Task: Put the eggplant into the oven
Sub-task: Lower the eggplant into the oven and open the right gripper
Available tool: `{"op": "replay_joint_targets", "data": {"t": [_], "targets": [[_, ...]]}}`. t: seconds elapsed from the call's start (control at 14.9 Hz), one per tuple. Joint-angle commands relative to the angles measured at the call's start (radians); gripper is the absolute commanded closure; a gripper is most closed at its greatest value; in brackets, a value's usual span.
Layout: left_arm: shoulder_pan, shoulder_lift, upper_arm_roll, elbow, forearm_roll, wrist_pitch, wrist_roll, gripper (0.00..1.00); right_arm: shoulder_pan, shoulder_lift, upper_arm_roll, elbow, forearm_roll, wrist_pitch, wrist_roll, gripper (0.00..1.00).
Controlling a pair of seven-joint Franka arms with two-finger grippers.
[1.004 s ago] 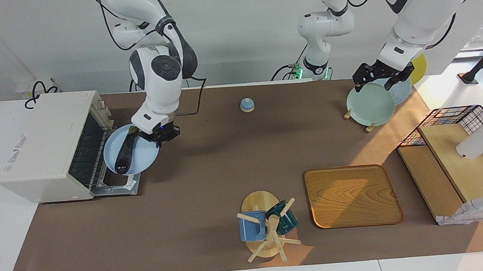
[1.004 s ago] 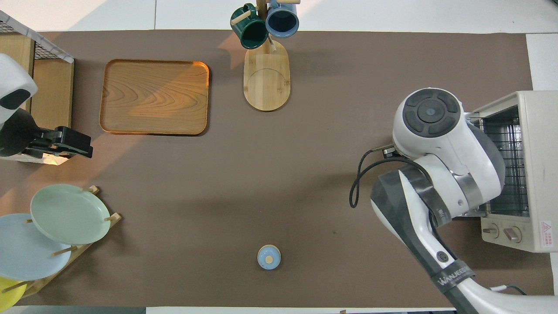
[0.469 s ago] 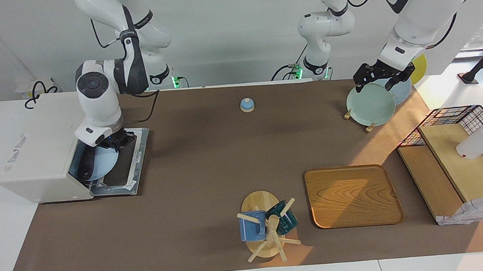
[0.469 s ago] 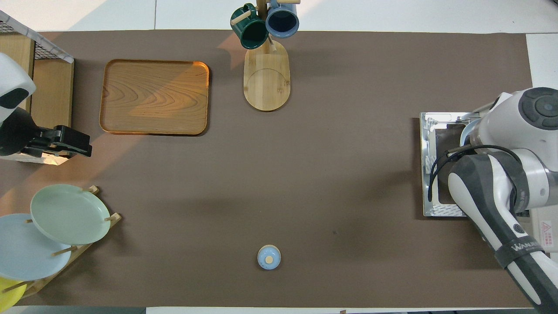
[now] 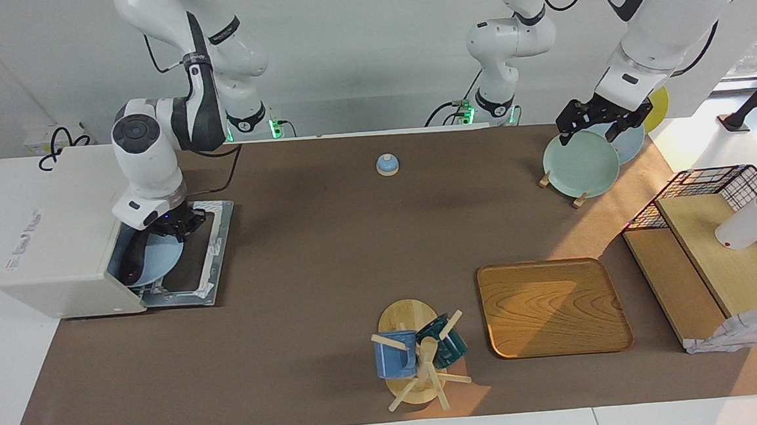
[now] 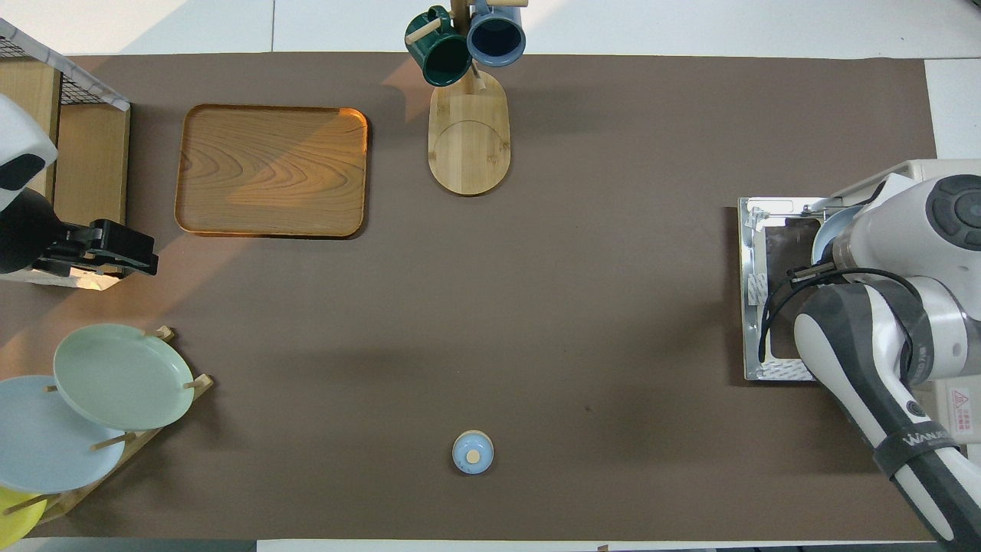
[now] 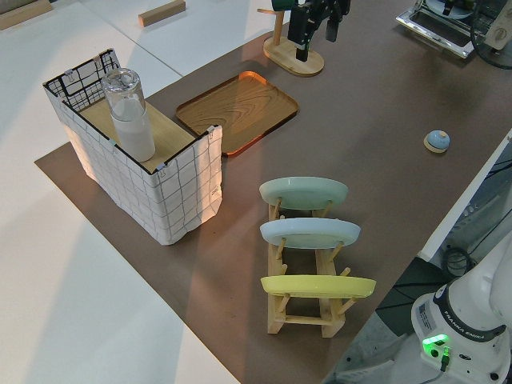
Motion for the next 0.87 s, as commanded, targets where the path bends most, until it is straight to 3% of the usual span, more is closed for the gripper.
{"op": "replay_joint_targets", "data": {"t": [0.0, 0.07, 0.2, 0.33, 0.4, 0.54, 0.8], "targets": [[0.013, -0.010, -0.014, 0.000, 0.022, 0.005, 0.007, 0.00, -0.010, -0.014, 0.015, 0.000, 0.029, -0.002, -0.035, 0.36], [0.013, -0.010, -0.014, 0.000, 0.022, 0.007, 0.004, 0.00, 0.001, -0.007, 0.016, 0.041, 0.032, -0.054, -0.034, 0.40], [0.013, -0.010, -0.011, 0.000, 0.022, 0.007, 0.004, 0.00, 0.073, 0.027, 0.018, 0.133, 0.093, -0.117, -0.008, 0.59], [0.013, -0.010, -0.010, 0.000, 0.022, 0.007, 0.004, 0.00, 0.098, 0.038, 0.019, 0.126, 0.112, -0.059, 0.090, 0.95], [0.013, -0.010, -0.010, 0.000, 0.022, 0.007, 0.004, 0.00, 0.121, 0.050, 0.018, 0.083, 0.114, 0.007, 0.136, 1.00], [0.013, -0.010, -0.010, 0.000, 0.022, 0.007, 0.004, 0.00, 0.131, 0.059, 0.018, -0.009, 0.114, 0.126, 0.188, 1.00], [0.013, -0.010, -0.010, 0.000, 0.022, 0.007, 0.004, 0.00, 0.118, 0.110, 0.013, -0.041, 0.089, 0.159, 0.216, 1.00]]}}
